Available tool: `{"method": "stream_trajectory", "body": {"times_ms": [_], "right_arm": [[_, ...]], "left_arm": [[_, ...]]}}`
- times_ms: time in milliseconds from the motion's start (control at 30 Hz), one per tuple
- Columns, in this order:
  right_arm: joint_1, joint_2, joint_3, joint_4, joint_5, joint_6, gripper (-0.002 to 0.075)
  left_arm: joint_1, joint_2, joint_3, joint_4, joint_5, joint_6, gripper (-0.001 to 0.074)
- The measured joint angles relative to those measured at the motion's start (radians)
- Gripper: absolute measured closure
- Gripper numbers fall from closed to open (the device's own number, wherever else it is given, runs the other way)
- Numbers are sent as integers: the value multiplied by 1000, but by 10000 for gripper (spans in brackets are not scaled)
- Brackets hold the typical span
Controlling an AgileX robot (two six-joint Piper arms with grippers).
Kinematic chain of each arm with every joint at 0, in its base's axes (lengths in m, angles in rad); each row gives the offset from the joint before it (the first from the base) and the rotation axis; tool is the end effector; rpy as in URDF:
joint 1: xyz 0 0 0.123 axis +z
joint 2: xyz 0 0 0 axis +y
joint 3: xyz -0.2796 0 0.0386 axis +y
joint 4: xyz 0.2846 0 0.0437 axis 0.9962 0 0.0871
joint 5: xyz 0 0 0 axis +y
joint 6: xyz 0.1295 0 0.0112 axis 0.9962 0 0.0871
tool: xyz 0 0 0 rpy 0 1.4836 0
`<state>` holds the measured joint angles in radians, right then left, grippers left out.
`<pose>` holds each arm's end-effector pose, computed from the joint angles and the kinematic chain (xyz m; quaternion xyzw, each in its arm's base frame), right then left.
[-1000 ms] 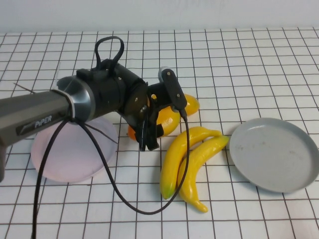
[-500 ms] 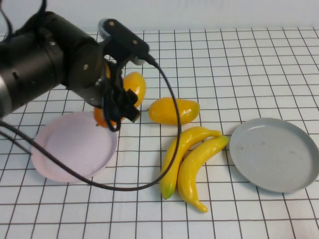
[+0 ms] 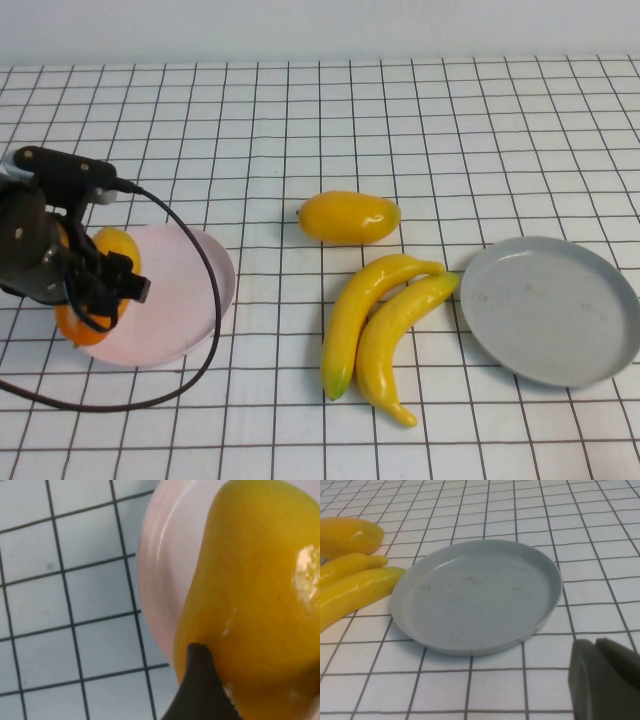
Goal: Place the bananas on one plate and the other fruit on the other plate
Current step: Put one type of fruit in the left plate
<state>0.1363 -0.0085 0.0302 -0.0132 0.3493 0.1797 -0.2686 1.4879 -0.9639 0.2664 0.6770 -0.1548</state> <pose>0.1292 0.0171 0.1602 0.0138 0.7999 0.0889 0.5934 0.3355 -0.0701 0.1862 0.1367 0.9592 0.0550 0.2414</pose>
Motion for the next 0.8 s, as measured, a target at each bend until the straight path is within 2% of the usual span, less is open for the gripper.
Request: {"method": "stream_trajectory", "body": {"times_ms": [467, 800], "right_arm": [[0, 0, 0, 0, 0, 0, 742], [0, 0, 0, 0, 0, 0, 742]], "left_arm": [[0, 93, 0, 0, -130, -13, 305], [0, 93, 0, 42, -108, -37, 307]]}}
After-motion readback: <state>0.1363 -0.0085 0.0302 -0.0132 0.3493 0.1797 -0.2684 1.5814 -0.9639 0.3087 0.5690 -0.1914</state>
